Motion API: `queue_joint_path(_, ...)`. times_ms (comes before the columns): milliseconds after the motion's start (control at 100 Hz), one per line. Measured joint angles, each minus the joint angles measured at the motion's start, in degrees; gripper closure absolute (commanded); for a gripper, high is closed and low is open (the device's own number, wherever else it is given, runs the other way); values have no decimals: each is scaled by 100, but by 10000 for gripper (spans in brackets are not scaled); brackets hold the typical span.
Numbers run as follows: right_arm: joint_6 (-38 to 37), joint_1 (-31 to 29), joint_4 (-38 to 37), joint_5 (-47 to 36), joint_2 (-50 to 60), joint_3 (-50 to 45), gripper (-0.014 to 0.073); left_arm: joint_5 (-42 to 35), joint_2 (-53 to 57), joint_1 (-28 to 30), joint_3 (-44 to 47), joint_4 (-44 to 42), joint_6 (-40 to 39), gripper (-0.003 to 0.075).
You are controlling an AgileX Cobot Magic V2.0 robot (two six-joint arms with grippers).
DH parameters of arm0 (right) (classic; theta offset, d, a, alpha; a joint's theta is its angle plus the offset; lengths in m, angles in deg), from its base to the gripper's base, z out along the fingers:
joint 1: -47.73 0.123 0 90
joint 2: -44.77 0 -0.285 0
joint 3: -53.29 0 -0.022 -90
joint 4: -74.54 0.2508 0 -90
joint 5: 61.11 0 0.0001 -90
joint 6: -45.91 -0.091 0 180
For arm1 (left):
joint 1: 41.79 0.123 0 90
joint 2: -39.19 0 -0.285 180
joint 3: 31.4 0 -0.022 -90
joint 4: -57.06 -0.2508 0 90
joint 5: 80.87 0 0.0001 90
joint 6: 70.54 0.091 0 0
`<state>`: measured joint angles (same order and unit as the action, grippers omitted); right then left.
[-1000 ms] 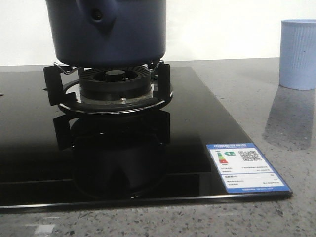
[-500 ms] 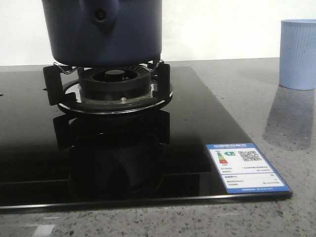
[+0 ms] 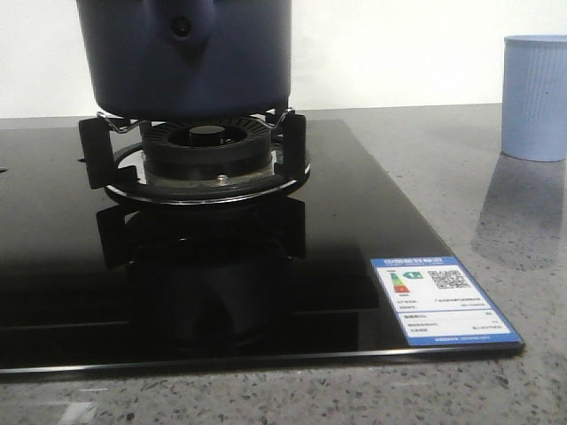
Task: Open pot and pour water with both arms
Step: 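Grasp the blue lid knob with the left gripper and lift the lid, then grasp the light blue cup with the right gripper and lift it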
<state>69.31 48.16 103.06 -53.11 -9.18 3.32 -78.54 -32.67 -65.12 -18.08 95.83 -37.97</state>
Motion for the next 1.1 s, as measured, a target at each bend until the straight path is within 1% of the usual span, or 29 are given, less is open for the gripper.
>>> queue_joint_path(140,0,27,0,-677,-699,0,48,114,191,144,0,0,0,424)
queue_joint_path(460,0,448,10,-1969,-2215,331,44,278,226,218,0,-11,0,424)
queue_joint_path(610,0,446,10,-2165,-2741,538,11,278,226,218,0,-11,0,424)
queue_joint_path(780,0,446,10,-2260,-3089,749,11,278,226,218,0,-11,0,423)
queue_joint_path(980,0,446,-18,-2874,-3411,824,12,278,226,218,0,-11,0,359)
queue_joint_path(1100,0,446,-53,-2997,-3677,946,12,282,226,218,0,-11,0,358)
